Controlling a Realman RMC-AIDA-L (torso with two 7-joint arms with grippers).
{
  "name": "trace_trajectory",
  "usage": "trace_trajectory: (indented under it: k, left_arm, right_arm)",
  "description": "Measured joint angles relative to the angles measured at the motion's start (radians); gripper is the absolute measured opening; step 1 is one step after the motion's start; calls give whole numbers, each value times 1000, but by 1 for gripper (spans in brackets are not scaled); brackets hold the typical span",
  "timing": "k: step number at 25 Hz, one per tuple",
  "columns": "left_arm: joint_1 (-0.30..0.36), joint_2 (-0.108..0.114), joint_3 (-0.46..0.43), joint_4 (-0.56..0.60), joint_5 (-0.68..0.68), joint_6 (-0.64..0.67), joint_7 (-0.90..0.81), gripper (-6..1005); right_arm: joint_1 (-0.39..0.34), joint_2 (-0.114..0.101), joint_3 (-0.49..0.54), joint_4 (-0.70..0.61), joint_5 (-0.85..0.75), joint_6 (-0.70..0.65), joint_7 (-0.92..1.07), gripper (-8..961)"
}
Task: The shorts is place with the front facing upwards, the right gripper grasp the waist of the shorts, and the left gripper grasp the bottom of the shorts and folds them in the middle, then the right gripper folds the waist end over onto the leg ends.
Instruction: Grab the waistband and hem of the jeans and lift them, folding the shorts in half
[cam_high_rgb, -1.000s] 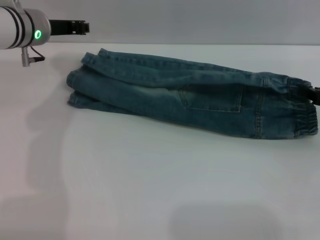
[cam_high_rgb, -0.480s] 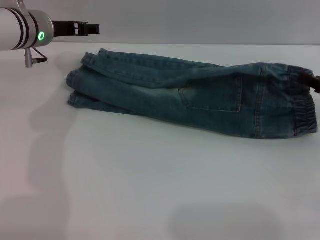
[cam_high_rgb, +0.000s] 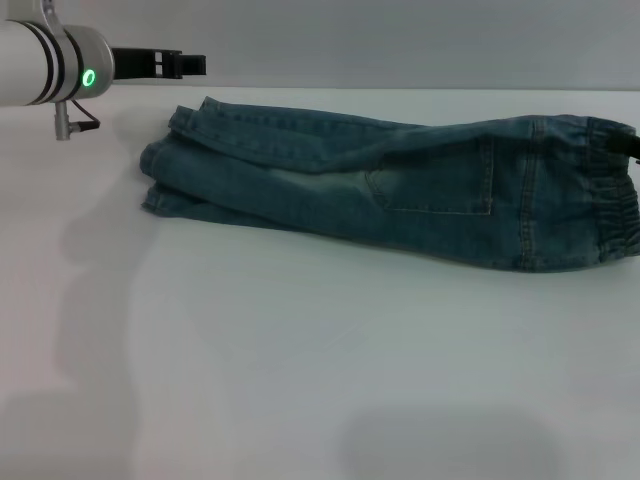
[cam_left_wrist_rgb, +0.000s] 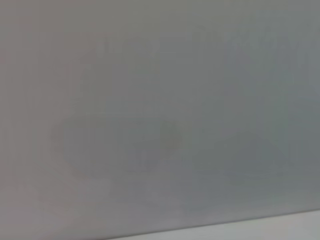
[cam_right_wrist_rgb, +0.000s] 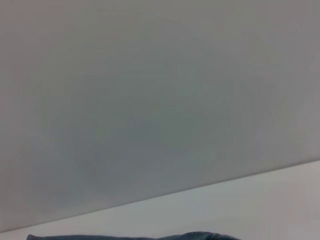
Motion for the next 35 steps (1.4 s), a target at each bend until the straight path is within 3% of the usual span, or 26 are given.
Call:
trace_trajectory:
  k: [7,15,21,26,35]
  left_arm:
    - [3,2,119,13,-8,12,5,844]
    - [5,0,135,11,-9,-2,6,844]
    - [5,0,136,9,-11,-3,6,843]
    - [11,0,137,7,-11,-3,6,843]
    - [24,-1,137,12,-11,1,6,843]
  right_arm:
    - [4,3,0,0,1,8,15,-1]
    - [8,3,1,1,1,62,77,17]
    - [20,-1,-1,27,-7,124,126,188]
    - [22,-3,-2,36,-4,142,130,419]
    - [-11,5,1,22,123,154,98,458]
